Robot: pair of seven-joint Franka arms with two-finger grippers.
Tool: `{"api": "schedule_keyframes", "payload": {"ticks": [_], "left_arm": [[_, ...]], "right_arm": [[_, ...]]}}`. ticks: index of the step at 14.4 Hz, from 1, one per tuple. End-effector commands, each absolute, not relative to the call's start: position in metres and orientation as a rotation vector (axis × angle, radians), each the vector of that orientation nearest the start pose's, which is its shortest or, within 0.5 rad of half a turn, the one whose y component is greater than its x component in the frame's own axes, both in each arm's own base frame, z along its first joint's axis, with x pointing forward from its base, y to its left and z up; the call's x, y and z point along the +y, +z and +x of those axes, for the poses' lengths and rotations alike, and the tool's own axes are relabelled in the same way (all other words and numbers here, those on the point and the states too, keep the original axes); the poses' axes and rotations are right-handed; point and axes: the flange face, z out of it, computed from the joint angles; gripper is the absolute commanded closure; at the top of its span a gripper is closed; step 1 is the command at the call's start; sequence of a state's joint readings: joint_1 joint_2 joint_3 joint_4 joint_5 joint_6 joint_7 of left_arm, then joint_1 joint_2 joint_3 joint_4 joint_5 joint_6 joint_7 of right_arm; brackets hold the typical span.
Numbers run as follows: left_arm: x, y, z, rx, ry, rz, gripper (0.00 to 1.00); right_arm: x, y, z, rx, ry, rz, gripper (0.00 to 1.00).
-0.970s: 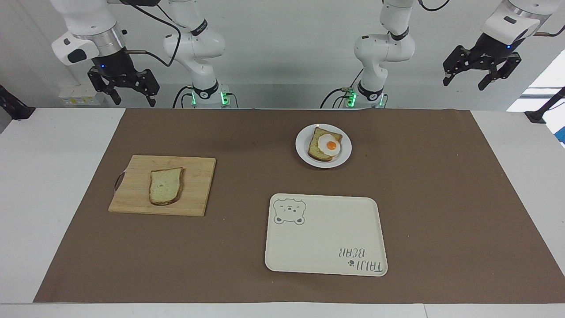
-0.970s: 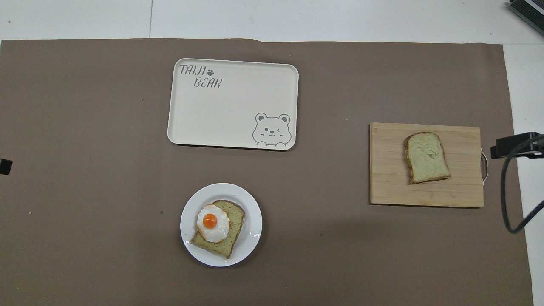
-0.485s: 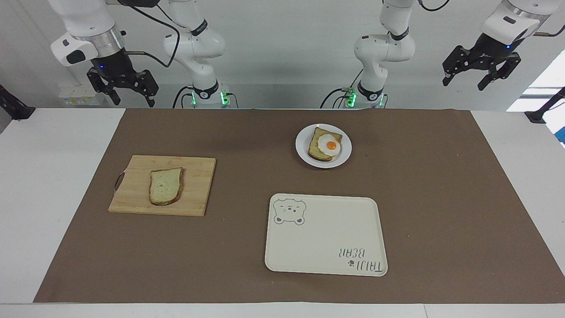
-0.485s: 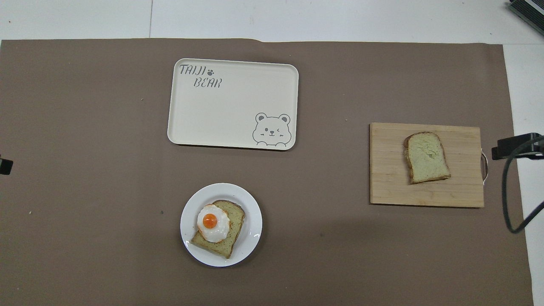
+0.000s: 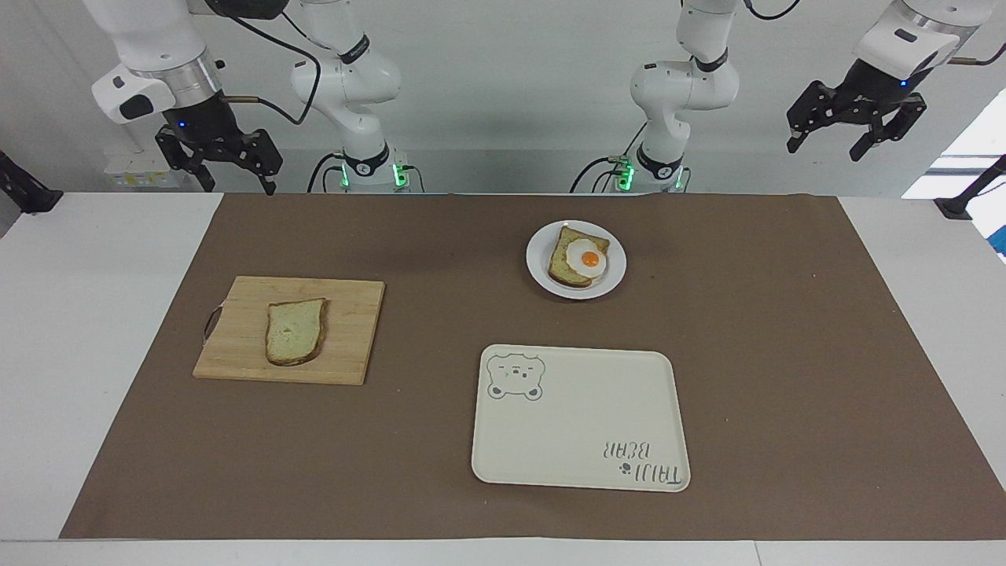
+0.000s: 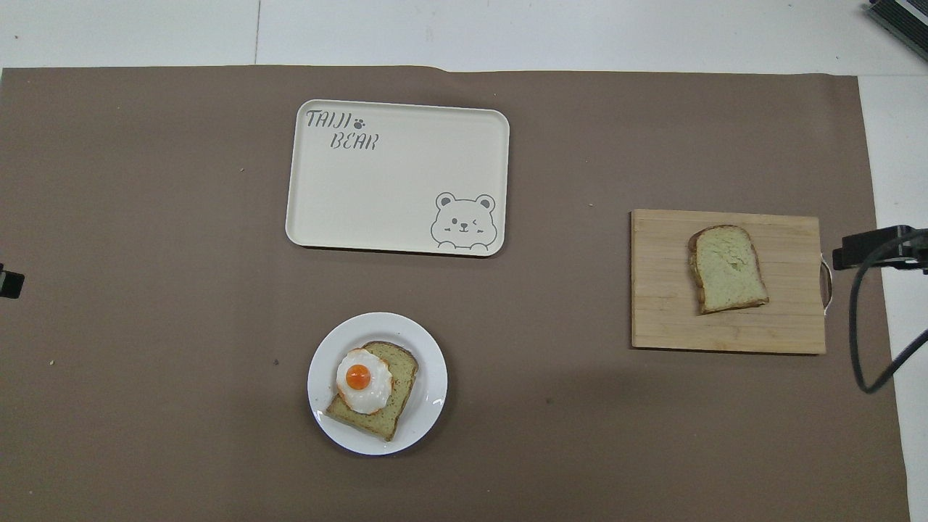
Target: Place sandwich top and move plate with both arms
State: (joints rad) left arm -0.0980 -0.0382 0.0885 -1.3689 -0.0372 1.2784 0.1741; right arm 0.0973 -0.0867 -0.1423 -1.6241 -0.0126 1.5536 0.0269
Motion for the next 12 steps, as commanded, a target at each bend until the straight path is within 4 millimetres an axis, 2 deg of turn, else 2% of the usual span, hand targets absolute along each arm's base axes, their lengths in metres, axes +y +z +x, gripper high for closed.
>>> {"api": "schedule_keyframes", "payload": {"ticks": [1,7,9,12], "left_arm": [[-0.011,0.710,0.497,0.295,0.095,-3.183,0.00],[-0.012,0.710,0.497,0.297,0.095,-3.183,0.00],[-0.012,0.710,0.497,0.297,0.095,-3.182,0.00],[-0.012,0.710,0.497,0.299,0.095,-3.182,0.00]], "right_arm": [[-0.026,0.625,0.527,0.068,-0.091,-3.073,0.00],[-0.024,0.599,0.533,0.066,-0.061,-3.068,0.00],[-0.028,0.576,0.535,0.058,-0.053,-3.065,0.00],[-0.037,0.529,0.548,0.008,-0.049,-3.051,0.00]]}}
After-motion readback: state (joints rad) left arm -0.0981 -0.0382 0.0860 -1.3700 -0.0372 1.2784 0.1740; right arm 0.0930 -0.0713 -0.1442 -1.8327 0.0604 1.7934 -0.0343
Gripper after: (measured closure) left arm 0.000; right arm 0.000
